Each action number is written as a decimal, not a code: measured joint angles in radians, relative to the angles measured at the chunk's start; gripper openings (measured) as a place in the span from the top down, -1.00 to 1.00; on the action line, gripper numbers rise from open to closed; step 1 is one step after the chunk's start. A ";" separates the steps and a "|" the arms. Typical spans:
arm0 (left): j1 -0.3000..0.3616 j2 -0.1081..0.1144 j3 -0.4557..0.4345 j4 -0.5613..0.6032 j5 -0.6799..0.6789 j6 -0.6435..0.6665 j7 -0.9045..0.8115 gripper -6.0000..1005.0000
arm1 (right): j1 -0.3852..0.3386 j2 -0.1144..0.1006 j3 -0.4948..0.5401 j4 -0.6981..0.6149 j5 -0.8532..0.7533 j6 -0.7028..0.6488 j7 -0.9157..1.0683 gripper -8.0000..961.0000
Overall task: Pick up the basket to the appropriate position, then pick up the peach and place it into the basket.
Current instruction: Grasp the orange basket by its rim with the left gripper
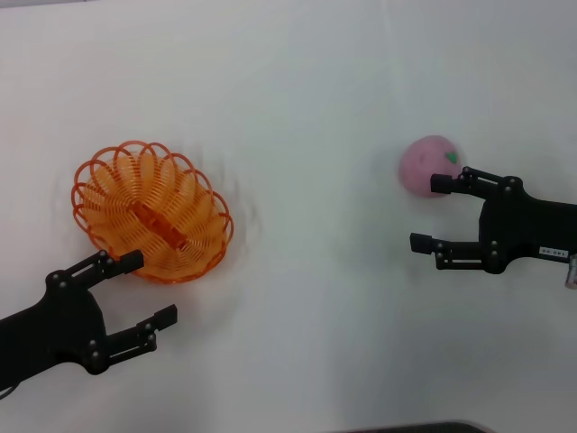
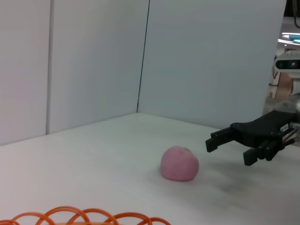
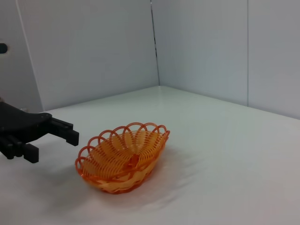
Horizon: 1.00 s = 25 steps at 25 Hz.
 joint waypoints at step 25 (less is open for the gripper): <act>-0.035 0.007 -0.022 0.049 -0.030 -0.027 -0.403 -0.56 | 0.002 -0.001 0.001 0.002 0.002 -0.001 0.005 -0.94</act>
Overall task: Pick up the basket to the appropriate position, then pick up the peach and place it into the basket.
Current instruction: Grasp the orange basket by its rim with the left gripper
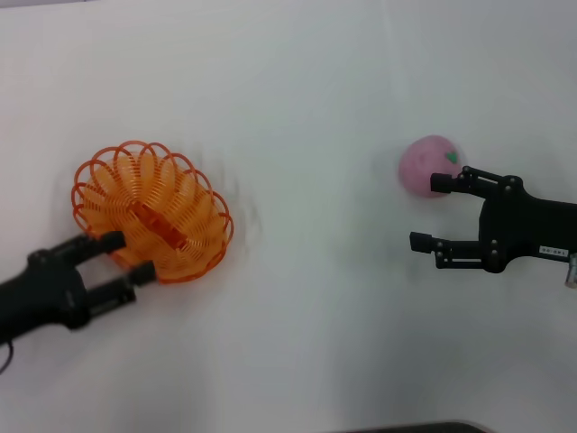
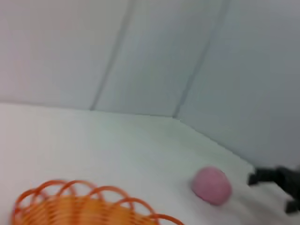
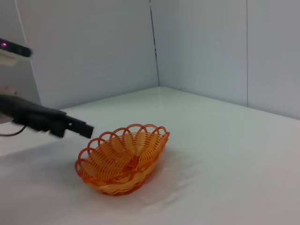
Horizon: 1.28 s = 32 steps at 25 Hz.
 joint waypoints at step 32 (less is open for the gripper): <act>-0.164 0.010 0.372 0.473 0.108 -0.308 -0.831 -0.50 | 0.012 -0.002 -0.001 -0.002 -0.005 -0.007 0.023 -0.94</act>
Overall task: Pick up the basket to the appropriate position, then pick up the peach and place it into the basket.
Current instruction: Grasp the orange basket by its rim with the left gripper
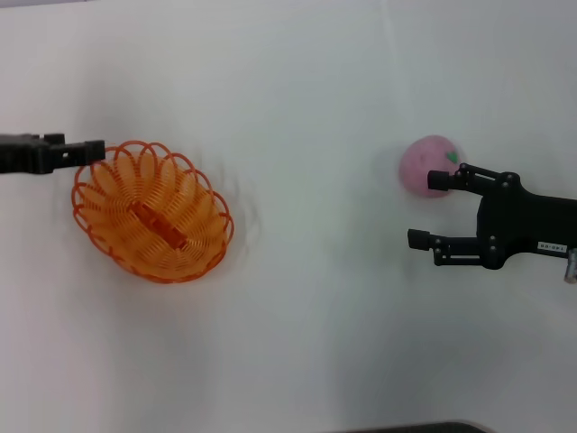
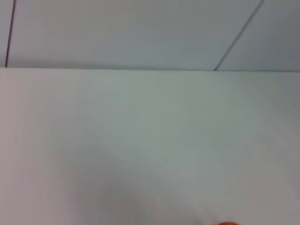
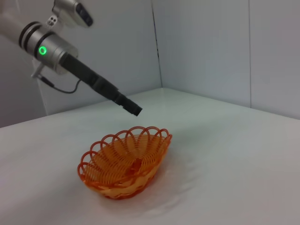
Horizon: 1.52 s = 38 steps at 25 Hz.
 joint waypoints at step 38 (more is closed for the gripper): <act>-0.183 -0.001 0.292 -0.012 0.380 -0.083 -0.148 -0.36 | 0.003 0.003 -0.002 0.000 0.000 0.008 0.002 -0.94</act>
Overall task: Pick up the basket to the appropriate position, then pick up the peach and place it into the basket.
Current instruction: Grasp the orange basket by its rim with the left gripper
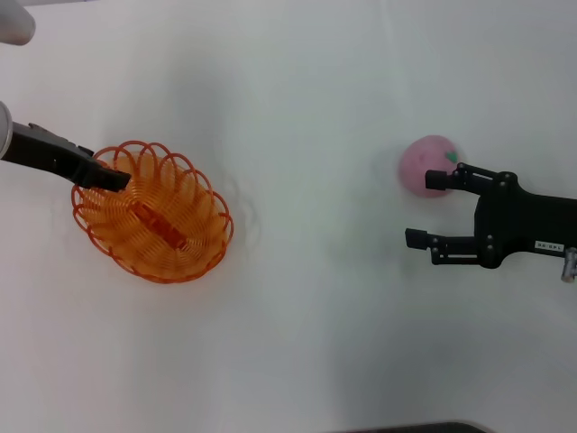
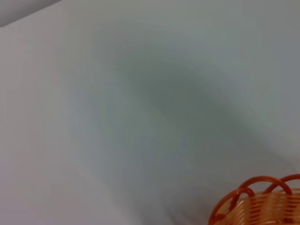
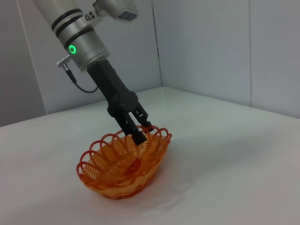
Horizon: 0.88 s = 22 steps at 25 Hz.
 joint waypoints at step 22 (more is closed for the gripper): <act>0.000 -0.008 0.022 -0.001 0.025 -0.020 -0.002 0.77 | 0.001 0.000 0.002 -0.002 0.003 0.000 0.000 -0.94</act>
